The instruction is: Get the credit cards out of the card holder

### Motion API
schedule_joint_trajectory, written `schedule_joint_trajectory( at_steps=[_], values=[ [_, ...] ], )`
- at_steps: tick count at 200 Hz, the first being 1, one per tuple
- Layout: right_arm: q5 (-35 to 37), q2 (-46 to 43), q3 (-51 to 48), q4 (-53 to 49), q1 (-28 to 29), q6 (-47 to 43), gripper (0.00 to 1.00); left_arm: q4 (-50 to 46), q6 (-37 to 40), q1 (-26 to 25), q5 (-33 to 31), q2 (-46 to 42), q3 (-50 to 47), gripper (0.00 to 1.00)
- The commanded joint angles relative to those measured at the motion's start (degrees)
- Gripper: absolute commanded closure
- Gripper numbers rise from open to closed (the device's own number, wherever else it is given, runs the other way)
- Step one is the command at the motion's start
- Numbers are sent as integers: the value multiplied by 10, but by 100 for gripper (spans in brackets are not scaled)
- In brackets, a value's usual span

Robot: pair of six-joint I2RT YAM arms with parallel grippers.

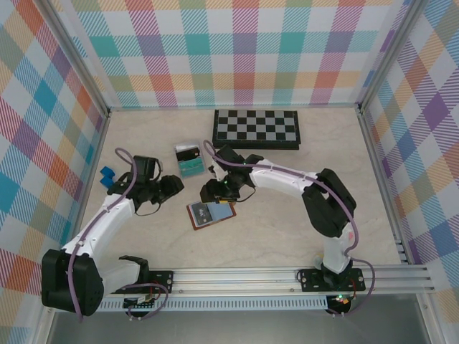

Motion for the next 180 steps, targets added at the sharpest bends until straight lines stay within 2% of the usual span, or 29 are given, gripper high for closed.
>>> schedule_joint_trajectory(
  at_steps=[1,39,78,106,138,160,180],
  values=[
    [-13,30,30,-12,4,16,49,44,-88,-5,52,-13,-46,57],
    [-6,83,69,-49,5,34,62,93,-127,-28,65,2,-98,67],
    [5,109,90,-73,6,35,66,114,-143,-56,65,36,-106,78],
    [-2,119,93,-77,5,35,68,138,-149,-68,58,64,-103,82],
    [-10,124,94,-78,5,30,70,141,-111,-71,71,106,-84,87],
    [-13,127,95,-80,5,22,71,98,-75,-71,70,141,-60,90],
    [-16,132,102,-88,5,12,74,107,-74,-72,76,166,-58,93]
  ],
)
